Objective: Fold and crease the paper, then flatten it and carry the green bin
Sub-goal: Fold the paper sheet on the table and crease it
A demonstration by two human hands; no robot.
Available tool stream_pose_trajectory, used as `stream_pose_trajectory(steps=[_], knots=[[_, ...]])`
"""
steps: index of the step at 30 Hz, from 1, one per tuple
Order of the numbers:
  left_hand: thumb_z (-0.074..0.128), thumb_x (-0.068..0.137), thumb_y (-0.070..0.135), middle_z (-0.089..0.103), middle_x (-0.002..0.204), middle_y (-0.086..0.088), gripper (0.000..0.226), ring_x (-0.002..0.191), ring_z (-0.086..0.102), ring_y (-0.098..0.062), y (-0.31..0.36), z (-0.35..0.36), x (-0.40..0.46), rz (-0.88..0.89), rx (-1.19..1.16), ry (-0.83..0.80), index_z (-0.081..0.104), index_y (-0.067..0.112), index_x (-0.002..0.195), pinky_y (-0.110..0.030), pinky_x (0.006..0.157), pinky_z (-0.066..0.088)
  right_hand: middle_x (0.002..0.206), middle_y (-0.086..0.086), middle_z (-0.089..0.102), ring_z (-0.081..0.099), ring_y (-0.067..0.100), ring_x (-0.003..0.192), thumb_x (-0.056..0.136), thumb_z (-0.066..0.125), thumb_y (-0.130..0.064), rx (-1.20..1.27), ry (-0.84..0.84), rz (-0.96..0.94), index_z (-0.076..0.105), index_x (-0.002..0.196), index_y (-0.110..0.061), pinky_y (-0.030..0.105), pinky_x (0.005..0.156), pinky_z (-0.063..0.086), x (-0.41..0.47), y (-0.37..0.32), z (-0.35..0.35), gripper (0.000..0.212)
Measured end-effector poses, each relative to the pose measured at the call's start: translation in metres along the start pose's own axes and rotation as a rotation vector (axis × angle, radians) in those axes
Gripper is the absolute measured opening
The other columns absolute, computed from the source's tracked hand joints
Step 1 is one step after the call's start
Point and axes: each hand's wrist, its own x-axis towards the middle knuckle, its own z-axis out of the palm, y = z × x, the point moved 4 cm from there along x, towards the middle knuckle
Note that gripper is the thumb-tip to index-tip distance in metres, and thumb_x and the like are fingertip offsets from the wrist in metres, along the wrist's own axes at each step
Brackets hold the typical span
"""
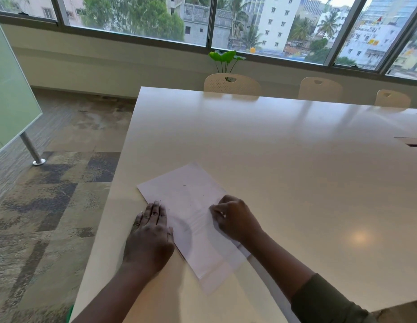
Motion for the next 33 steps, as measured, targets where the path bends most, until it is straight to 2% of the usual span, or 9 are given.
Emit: stream_pose_trajectory(steps=[5, 10, 14, 17, 20, 22, 25, 29, 33], knots=[[0.02, 0.087, 0.038, 0.016, 0.161, -0.009, 0.073, 0.149, 0.013, -0.019, -0.002, 0.001, 0.002, -0.004, 0.002, 0.008, 0.019, 0.007, 0.153, -0.035, 0.119, 0.01, 0.076, 0.005, 0.067, 0.065, 0.021, 0.067, 0.078, 0.068, -0.012, -0.023, 0.124, 0.16, 0.079, 0.082, -0.018, 0.025, 0.064, 0.052, 0.003, 0.029, -0.018, 0.014], [0.017, 0.086, 0.039, 0.015, 0.161, -0.009, 0.074, 0.15, 0.011, -0.019, 0.0, 0.001, 0.0, -0.003, 0.009, 0.0, 0.018, 0.007, 0.153, -0.034, 0.119, 0.008, 0.072, 0.001, 0.064, 0.06, 0.012, 0.068, 0.078, 0.065, -0.015, -0.004, -0.025, -0.019, 0.077, 0.077, -0.017, 0.026, 0.063, 0.051, -0.008, -0.002, -0.004, 0.012], [0.014, 0.086, 0.04, 0.01, 0.162, -0.008, 0.074, 0.15, 0.007, -0.018, -0.001, 0.003, 0.002, -0.001, 0.017, -0.013, 0.012, 0.008, 0.154, -0.033, 0.12, 0.005, 0.079, 0.002, 0.069, 0.065, 0.017, 0.07, 0.078, 0.066, -0.016, 0.017, 0.094, 0.171, 0.079, 0.085, -0.021, 0.023, 0.067, 0.051, -0.001, 0.024, -0.019, 0.016], [0.014, 0.086, 0.04, 0.011, 0.162, -0.009, 0.075, 0.15, 0.008, -0.018, -0.001, 0.003, 0.001, -0.005, 0.023, -0.012, 0.013, 0.007, 0.153, -0.034, 0.12, 0.006, 0.073, 0.006, 0.064, 0.063, 0.021, 0.068, 0.08, 0.063, -0.013, -0.009, 0.082, 0.084, 0.075, 0.073, -0.014, 0.029, 0.064, 0.053, 0.002, -0.002, -0.003, 0.014], [0.015, 0.086, 0.04, 0.012, 0.162, -0.009, 0.075, 0.15, 0.009, -0.018, 0.001, 0.002, 0.002, -0.008, 0.014, -0.011, 0.015, 0.007, 0.153, -0.034, 0.12, 0.007, 0.079, 0.003, 0.066, 0.061, 0.014, 0.072, 0.087, 0.06, -0.017, 0.052, -0.023, -0.044, 0.078, 0.083, -0.017, 0.027, 0.068, 0.053, -0.002, -0.023, 0.012, 0.018], [0.014, 0.086, 0.04, 0.011, 0.162, -0.009, 0.075, 0.15, 0.008, -0.018, 0.001, 0.001, 0.002, -0.006, 0.012, -0.017, 0.014, 0.008, 0.153, -0.034, 0.119, 0.005, 0.082, 0.001, 0.069, 0.063, 0.013, 0.074, 0.085, 0.063, -0.019, 0.071, 0.009, -0.003, 0.079, 0.092, -0.022, 0.023, 0.071, 0.051, 0.004, -0.011, 0.004, 0.017], [0.015, 0.087, 0.04, 0.011, 0.162, -0.008, 0.074, 0.15, 0.008, -0.017, 0.0, 0.001, 0.001, -0.008, 0.0, -0.015, 0.014, 0.008, 0.153, -0.033, 0.119, 0.005, 0.078, 0.005, 0.068, 0.066, 0.02, 0.07, 0.079, 0.065, -0.014, 0.031, 0.112, 0.127, 0.079, 0.084, -0.018, 0.027, 0.067, 0.053, 0.012, 0.007, -0.005, 0.015], [0.016, 0.087, 0.04, 0.012, 0.162, -0.009, 0.074, 0.15, 0.009, -0.018, -0.001, 0.001, 0.001, -0.01, -0.006, -0.01, 0.015, 0.007, 0.153, -0.033, 0.119, 0.005, 0.074, 0.003, 0.063, 0.06, 0.016, 0.068, 0.084, 0.06, -0.014, 0.036, 0.002, -0.026, 0.075, 0.075, -0.014, 0.03, 0.063, 0.052, 0.004, -0.028, 0.013, 0.017], [0.013, 0.086, 0.04, 0.009, 0.162, -0.008, 0.075, 0.15, 0.006, -0.017, 0.0, 0.0, 0.001, -0.005, -0.003, -0.006, 0.012, 0.007, 0.154, -0.032, 0.119, 0.003, 0.083, 0.001, 0.069, 0.063, 0.013, 0.074, 0.082, 0.064, -0.015, 0.075, 0.004, -0.003, 0.079, 0.091, -0.022, 0.022, 0.068, 0.05, 0.006, -0.019, 0.004, 0.019]])
